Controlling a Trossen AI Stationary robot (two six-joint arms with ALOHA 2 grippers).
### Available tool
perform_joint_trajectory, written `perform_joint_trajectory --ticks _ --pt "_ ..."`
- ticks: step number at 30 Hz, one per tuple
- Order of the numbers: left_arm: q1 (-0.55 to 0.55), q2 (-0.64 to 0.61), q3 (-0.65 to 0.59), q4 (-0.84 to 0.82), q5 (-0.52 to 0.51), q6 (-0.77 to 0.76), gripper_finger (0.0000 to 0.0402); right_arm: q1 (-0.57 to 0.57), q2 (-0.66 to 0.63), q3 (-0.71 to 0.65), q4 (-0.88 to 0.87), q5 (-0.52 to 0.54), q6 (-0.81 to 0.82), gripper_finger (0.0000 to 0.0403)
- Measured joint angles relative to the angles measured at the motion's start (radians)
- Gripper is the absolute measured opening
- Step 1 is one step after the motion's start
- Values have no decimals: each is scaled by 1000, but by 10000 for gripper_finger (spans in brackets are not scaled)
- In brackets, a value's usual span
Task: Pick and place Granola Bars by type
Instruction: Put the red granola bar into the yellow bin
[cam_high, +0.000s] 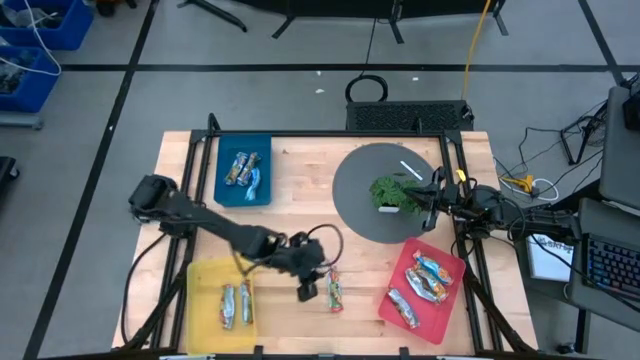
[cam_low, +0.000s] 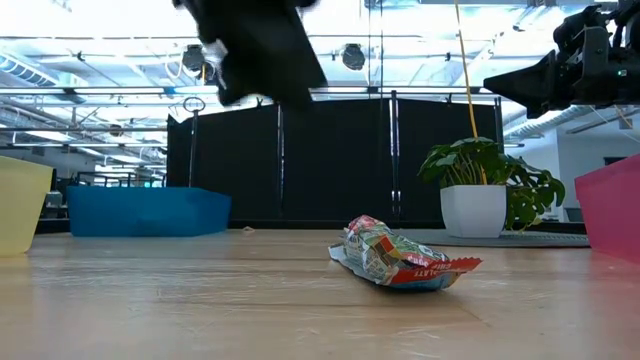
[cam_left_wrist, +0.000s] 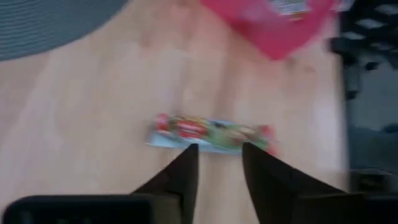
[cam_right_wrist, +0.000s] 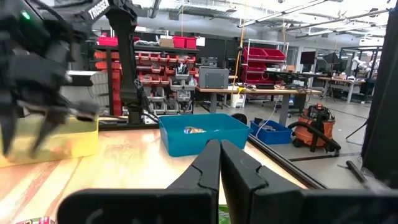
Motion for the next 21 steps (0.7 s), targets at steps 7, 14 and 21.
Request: perform_joint_trajectory --ticks 7,14,21 --pt "70 157 -1 191 102 108 193 0 0 0 0 0 0 6" --pt "61 287 -1 335 204 57 186 0 0 0 0 0 0 6" --pt "45 325 1 344 226 30 136 0 3 0 0 0 0 6"
